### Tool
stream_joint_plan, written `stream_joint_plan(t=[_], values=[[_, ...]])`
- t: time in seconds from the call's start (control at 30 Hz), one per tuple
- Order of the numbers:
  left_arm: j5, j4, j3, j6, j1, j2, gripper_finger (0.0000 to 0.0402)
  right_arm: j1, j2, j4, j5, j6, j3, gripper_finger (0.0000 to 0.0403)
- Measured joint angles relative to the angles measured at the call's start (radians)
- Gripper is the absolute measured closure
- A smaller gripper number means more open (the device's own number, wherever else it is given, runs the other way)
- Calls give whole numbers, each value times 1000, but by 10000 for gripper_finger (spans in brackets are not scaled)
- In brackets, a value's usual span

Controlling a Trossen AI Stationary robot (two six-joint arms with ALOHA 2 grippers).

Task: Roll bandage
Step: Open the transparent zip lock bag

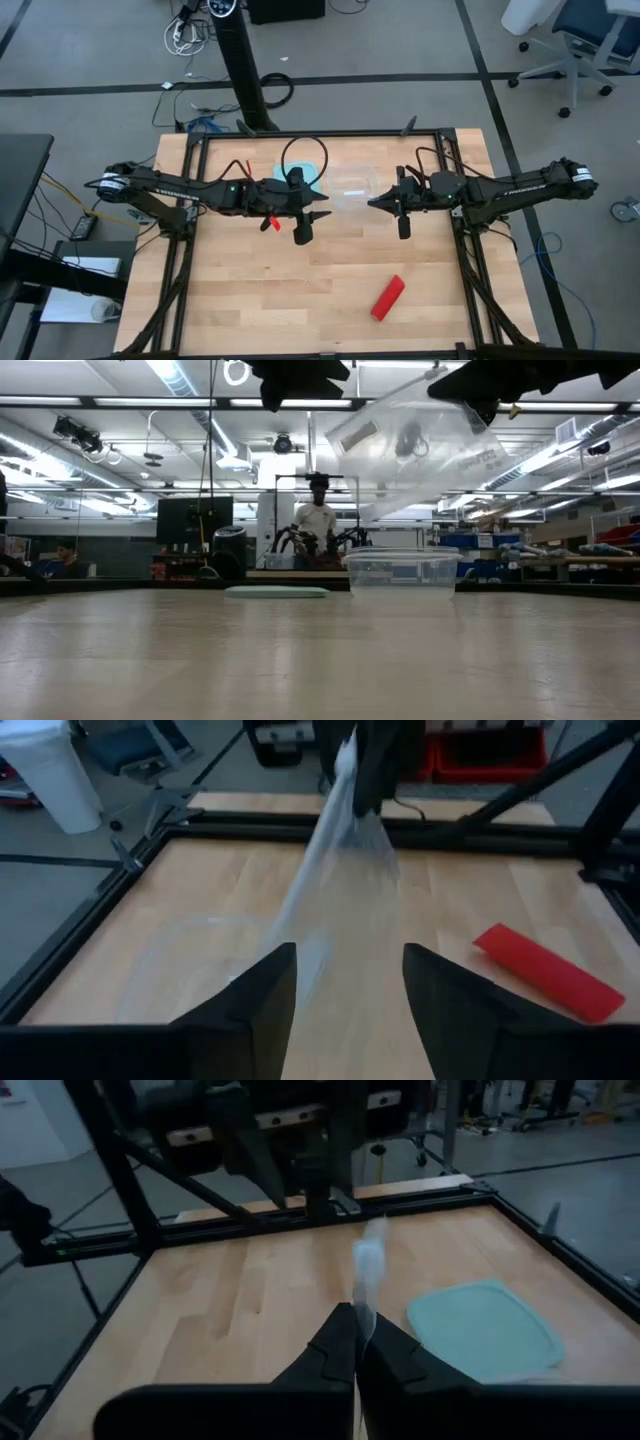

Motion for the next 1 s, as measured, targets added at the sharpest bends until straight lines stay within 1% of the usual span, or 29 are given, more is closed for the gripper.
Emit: stream_joint_plan(t=[0.3,0.4,0.43,0.57,0.67,0.87,1.0], values=[[1,199,0,8,7,95,229,22,52,59,1,-46,0,403],[2,283,-1,28,10,121,233,30,63,65,-9,-68,0,403],[2,333,-1,31,11,133,233,33,67,67,-10,-75,0,403],[53,457,1,53,16,171,234,44,84,79,-11,-114,1,403],[86,469,1,52,25,200,234,44,96,80,-13,-123,0,403],[92,502,1,45,28,253,234,44,116,105,-19,-151,0,403],[95,525,2,49,27,257,234,44,130,107,-40,-151,0,403]])
